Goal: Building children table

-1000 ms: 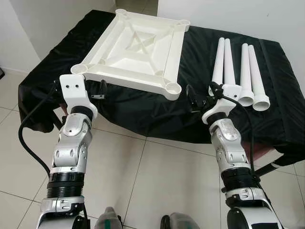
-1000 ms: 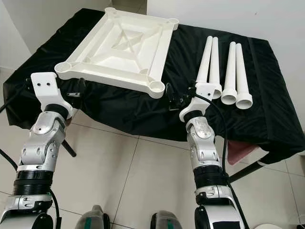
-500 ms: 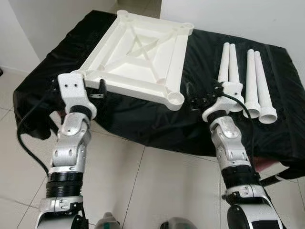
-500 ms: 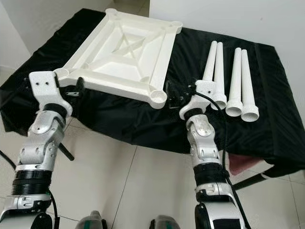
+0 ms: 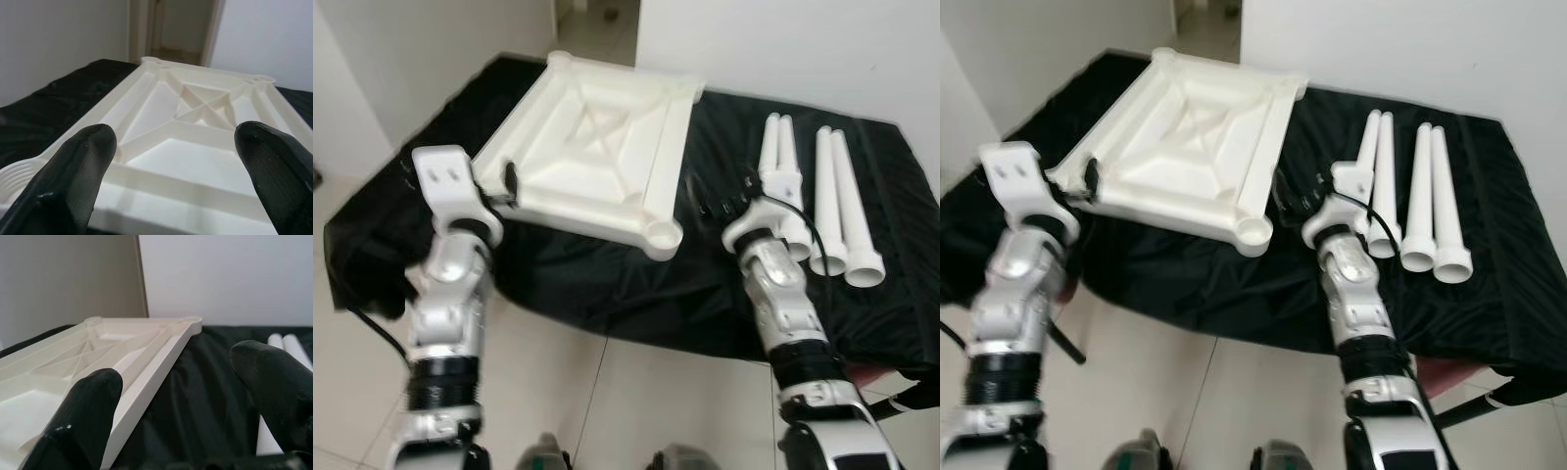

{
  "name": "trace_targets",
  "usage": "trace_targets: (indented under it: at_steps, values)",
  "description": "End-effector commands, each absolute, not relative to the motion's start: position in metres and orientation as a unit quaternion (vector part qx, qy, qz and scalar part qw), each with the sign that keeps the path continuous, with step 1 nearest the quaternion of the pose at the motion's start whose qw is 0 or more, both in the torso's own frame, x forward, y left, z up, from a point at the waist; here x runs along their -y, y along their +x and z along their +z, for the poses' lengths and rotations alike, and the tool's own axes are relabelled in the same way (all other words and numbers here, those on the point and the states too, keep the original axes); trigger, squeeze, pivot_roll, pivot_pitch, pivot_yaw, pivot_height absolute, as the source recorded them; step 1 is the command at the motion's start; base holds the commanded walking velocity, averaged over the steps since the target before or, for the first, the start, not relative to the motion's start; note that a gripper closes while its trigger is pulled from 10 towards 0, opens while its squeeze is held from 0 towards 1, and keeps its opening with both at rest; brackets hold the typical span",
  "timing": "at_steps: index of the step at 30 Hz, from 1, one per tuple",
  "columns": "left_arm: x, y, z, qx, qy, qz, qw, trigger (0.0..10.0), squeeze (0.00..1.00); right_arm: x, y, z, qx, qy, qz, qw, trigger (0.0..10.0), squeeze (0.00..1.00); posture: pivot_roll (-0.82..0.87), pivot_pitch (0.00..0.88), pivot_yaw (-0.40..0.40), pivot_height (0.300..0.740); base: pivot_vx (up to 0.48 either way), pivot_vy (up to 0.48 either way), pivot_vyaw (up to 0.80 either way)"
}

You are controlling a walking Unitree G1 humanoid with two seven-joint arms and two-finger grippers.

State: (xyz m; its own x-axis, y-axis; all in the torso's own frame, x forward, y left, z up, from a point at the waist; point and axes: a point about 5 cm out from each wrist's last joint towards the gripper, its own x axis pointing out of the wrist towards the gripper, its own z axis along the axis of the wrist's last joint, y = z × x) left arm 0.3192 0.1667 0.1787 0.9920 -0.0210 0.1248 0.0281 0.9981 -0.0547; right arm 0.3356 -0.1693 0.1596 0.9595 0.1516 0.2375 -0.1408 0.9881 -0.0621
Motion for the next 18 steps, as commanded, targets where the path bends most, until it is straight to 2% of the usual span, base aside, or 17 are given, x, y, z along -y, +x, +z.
trace_targets:
  at_steps: [1, 5, 18]
  values:
    - [-0.175, 0.319, 0.182, 0.064, -0.028, 0.001, 0.998, 10.0, 0.0, 0.16, 0.338, 0.161, 0.126, -0.019, 0.086, 0.988, 10.0, 0.0, -0.01, 0.0, -0.041, 0.74, 0.255, 0.0, 0.0]
    - [-0.175, 0.32, 0.181, 0.064, -0.029, 0.001, 0.998, 10.0, 0.0, 0.16, 0.338, 0.161, 0.126, -0.019, 0.086, 0.988, 10.0, 0.0, -0.01, 0.0, -0.04, 0.74, 0.257, 0.0, 0.0]
    - [-0.159, 0.322, 0.178, 0.035, -0.03, -0.062, 0.997, 10.0, 0.0, 0.16, 0.344, 0.162, 0.116, -0.02, 0.081, 0.99, 10.0, 0.0, 0.0, 0.005, -0.071, 0.74, 0.0, 0.0, 0.0]
